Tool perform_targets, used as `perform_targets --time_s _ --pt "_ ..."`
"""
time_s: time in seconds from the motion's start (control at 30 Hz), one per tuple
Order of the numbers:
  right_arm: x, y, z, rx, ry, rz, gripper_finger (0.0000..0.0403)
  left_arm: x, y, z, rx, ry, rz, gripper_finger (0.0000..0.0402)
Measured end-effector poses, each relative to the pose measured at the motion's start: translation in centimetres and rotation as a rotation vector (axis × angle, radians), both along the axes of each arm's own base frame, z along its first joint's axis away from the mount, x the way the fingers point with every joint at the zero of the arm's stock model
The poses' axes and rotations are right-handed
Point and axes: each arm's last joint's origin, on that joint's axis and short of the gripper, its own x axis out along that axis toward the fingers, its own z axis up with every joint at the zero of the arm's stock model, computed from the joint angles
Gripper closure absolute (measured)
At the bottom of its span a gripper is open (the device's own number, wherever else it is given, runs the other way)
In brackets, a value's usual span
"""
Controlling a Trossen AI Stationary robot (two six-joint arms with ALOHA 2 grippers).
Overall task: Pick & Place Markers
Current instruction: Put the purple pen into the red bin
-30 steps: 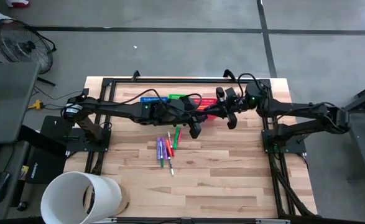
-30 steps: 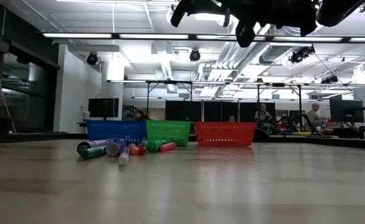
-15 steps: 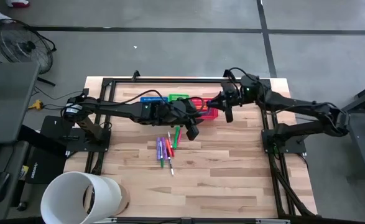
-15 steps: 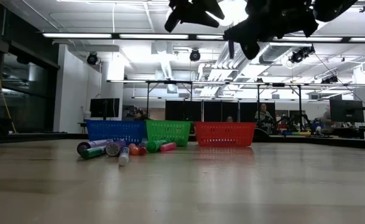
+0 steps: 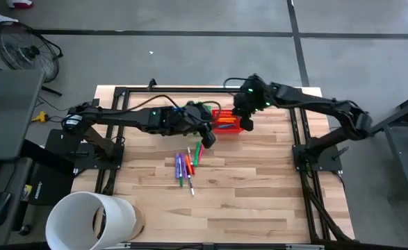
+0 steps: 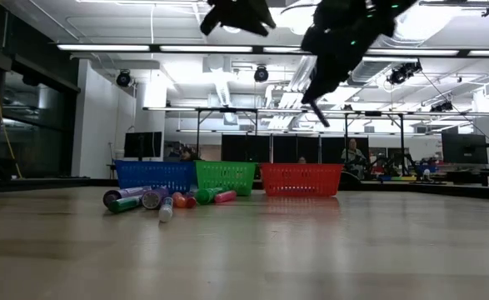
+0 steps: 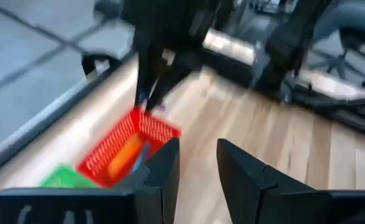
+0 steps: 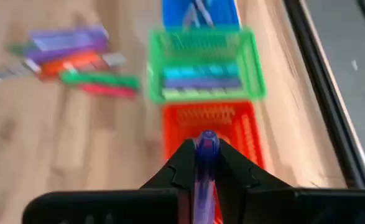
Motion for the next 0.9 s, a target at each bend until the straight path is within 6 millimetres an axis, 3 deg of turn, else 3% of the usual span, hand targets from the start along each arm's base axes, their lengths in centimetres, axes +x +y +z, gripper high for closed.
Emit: perform_targets --time_s 0.17,0.27,0.5,0.9 --pt "2.8 -1.5 -0.5 -0.050 0.179 0.031 0.0376 -1.5 0.4 1.1 0.054 0.028 -0.008 0.0296" --pt "4.5 -1.9 -1.3 -0.041 0.267 0.055 0.0376 -1.8 0.5 0.6 0.072 0.094 -0.002 0.0296" --pt "8.3 -1.9 -3.9 -0.036 0.429 0.119 0.0376 -3.8 0.8 1.1 0.139 0.207 -0.032 0.0296" --pt "10.0 -2.2 -9.0 -0.047 0.628 0.142 0.0376 -6.2 2.8 2.4 0.209 0.266 -0.039 0.0296"
